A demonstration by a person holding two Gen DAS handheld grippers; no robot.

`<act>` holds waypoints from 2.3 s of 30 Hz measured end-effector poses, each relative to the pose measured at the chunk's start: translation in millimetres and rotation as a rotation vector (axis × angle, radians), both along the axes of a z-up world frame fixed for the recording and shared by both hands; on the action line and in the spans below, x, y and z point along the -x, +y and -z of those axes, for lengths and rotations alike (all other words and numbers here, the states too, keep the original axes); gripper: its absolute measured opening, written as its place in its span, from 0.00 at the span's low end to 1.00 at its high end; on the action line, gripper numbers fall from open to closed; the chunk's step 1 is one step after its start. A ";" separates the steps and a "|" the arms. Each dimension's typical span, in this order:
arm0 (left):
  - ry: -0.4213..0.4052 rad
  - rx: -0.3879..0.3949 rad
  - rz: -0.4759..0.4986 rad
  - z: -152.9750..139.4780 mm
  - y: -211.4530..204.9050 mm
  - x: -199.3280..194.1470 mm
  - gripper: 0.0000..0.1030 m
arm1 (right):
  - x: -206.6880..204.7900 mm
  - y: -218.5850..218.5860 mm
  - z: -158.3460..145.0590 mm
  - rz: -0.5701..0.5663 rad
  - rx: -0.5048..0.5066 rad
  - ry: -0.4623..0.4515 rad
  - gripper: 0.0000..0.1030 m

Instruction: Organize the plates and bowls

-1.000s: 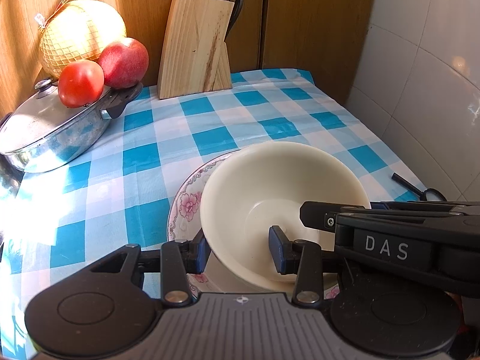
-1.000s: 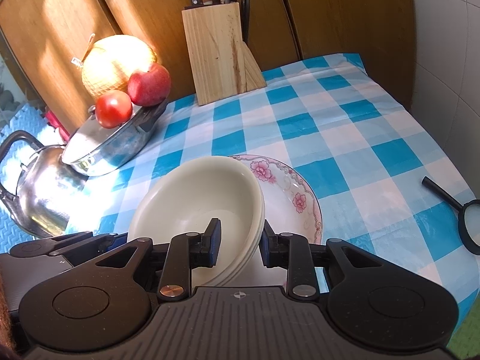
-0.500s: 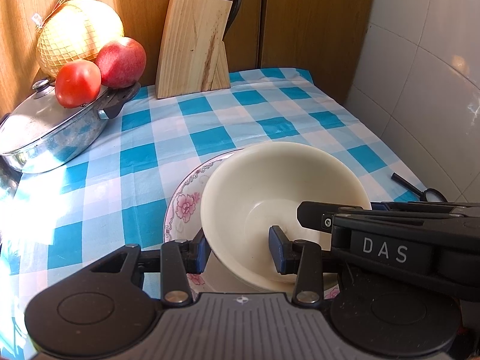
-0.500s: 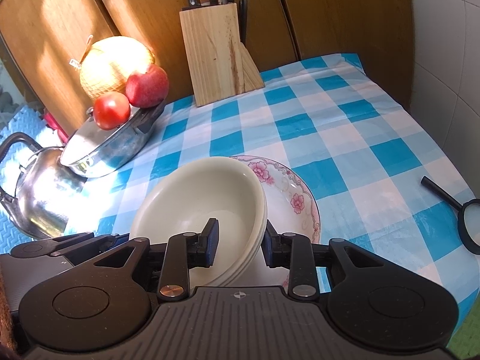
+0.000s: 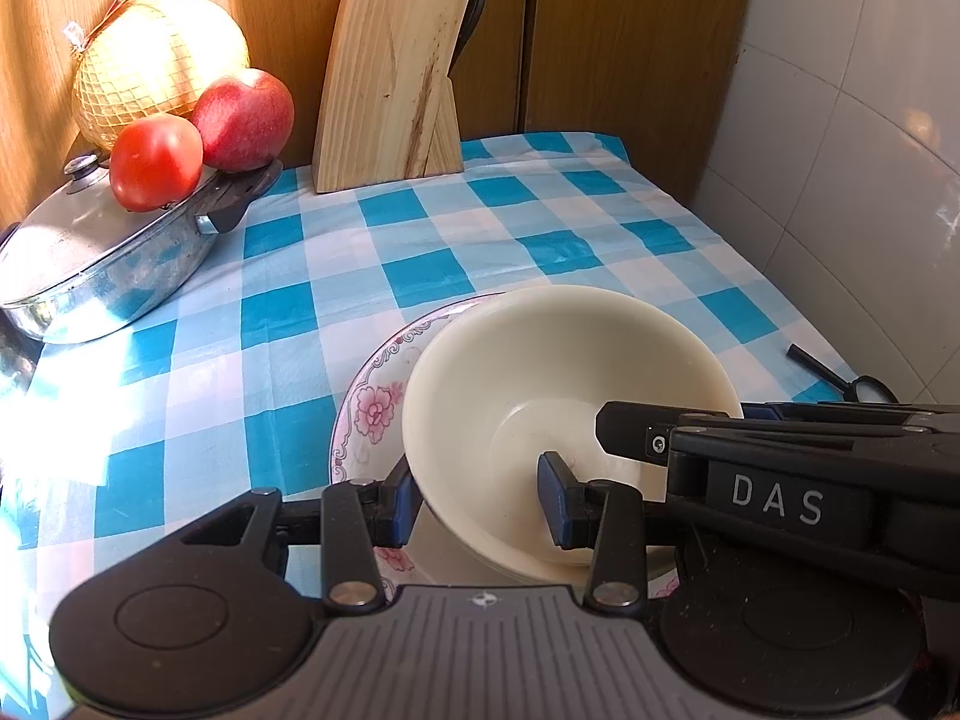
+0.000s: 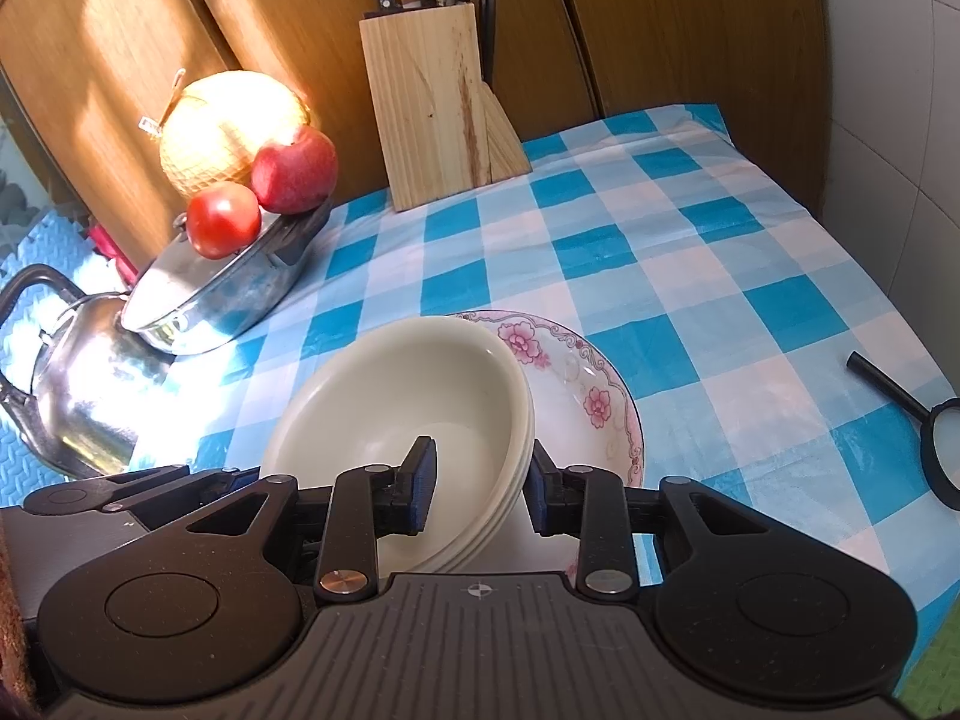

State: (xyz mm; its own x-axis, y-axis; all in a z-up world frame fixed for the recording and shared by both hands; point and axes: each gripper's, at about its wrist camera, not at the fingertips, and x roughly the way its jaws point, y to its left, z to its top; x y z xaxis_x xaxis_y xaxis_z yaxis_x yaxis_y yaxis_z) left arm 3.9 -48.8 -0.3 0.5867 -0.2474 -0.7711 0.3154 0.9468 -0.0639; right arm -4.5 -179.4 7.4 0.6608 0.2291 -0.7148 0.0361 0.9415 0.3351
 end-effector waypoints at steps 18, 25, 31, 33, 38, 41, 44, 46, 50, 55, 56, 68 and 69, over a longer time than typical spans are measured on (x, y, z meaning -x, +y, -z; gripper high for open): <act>-0.017 -0.012 -0.004 -1.7 1.9 0.2 0.32 | -0.2 -7.5 -1.7 0.031 0.005 -0.018 0.41; -0.023 -0.008 -0.022 -3.2 7.5 2.8 0.33 | 3.7 -11.3 -3.6 0.043 0.017 -0.038 0.43; -0.038 -0.011 -0.024 -6.5 10.1 8.9 0.34 | 12.9 -13.3 -7.9 0.050 0.022 -0.065 0.45; -0.042 -0.009 -0.027 -8.0 11.3 10.5 0.34 | 17.6 -15.4 -9.6 0.058 0.017 -0.076 0.45; -0.059 0.002 -0.034 -12.7 16.5 18.0 0.34 | 33.1 -18.0 -15.6 0.064 -0.005 -0.115 0.47; -0.072 0.005 -0.037 -14.8 20.0 23.5 0.34 | 44.8 -15.0 -17.6 0.059 0.009 -0.139 0.49; -0.077 0.024 -0.037 -17.5 24.3 28.7 0.35 | 54.4 -12.0 -16.0 0.046 0.004 -0.145 0.49; -0.084 0.033 -0.037 -19.2 26.4 32.5 0.35 | 61.0 -11.4 -14.9 0.042 0.002 -0.148 0.49; -0.100 0.046 -0.039 -22.3 30.9 42.2 0.36 | 72.8 -10.2 -13.9 0.042 0.001 -0.165 0.51; -0.096 0.060 -0.042 -21.6 37.5 53.6 0.36 | 78.1 -4.7 -10.8 0.020 0.013 -0.164 0.53; -0.097 0.063 -0.042 -21.8 38.9 56.4 0.36 | 78.8 -4.1 -10.3 0.020 0.017 -0.164 0.53; -0.051 0.084 -0.027 -6.8 46.2 94.8 0.37 | 112.1 2.9 -0.6 0.022 0.019 -0.158 0.53; -0.042 0.083 -0.024 -4.2 45.3 96.5 0.37 | 115.6 3.4 0.5 0.024 0.018 -0.158 0.53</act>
